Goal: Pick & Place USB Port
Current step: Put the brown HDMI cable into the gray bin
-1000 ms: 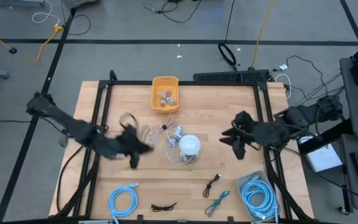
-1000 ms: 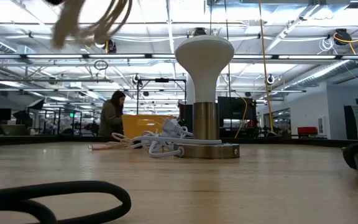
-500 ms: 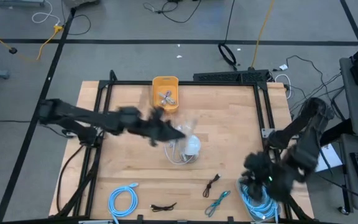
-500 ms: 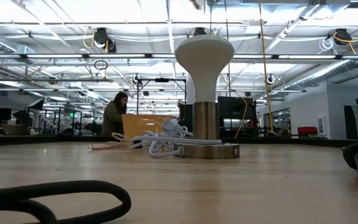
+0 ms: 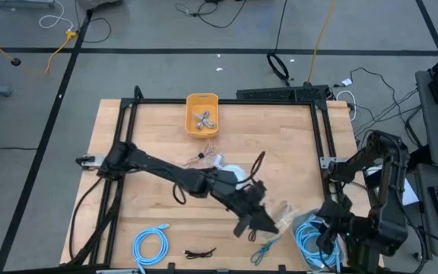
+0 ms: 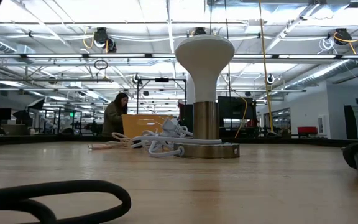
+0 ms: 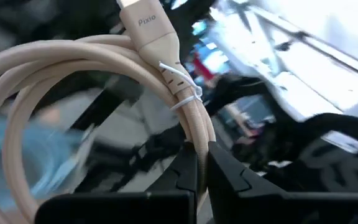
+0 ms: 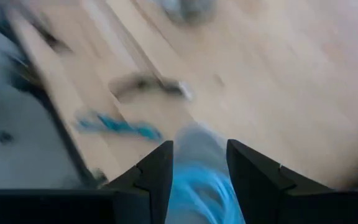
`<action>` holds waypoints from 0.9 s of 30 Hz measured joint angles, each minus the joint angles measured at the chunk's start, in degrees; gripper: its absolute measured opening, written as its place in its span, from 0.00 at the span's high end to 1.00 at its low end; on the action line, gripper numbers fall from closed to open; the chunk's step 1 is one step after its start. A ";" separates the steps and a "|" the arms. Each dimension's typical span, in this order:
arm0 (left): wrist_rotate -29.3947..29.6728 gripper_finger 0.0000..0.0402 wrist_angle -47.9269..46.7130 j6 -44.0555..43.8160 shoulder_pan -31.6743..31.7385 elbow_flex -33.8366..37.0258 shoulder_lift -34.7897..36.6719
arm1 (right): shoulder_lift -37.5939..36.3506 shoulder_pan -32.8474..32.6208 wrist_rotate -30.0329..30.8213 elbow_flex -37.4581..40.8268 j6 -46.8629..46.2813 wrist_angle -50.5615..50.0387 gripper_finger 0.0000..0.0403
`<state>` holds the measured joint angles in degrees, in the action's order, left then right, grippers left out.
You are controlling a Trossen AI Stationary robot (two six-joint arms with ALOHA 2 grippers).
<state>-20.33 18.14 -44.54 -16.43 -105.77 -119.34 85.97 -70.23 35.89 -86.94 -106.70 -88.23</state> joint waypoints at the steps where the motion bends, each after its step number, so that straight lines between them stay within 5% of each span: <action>1: -1.01 0.97 -0.51 0.96 -0.11 -2.16 -0.30 | -0.21 -0.05 3.37 0.00 1.07 1.23 0.65; 13: -6.74 0.97 -0.55 12.61 -0.60 -9.62 4.87 | -5.92 0.94 53.17 0.00 13.76 17.13 0.65; 23: -8.27 0.97 1.66 16.92 -0.15 -9.56 9.90 | -9.59 5.85 54.10 -0.03 32.92 32.51 0.60; 27: -7.77 0.97 -0.62 16.86 -0.20 -9.51 9.89 | -9.57 10.85 50.01 -0.04 42.05 34.13 0.59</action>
<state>-28.10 17.51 -27.68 -16.62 -115.28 -109.45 76.40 -59.38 85.90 -86.98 -64.65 -54.10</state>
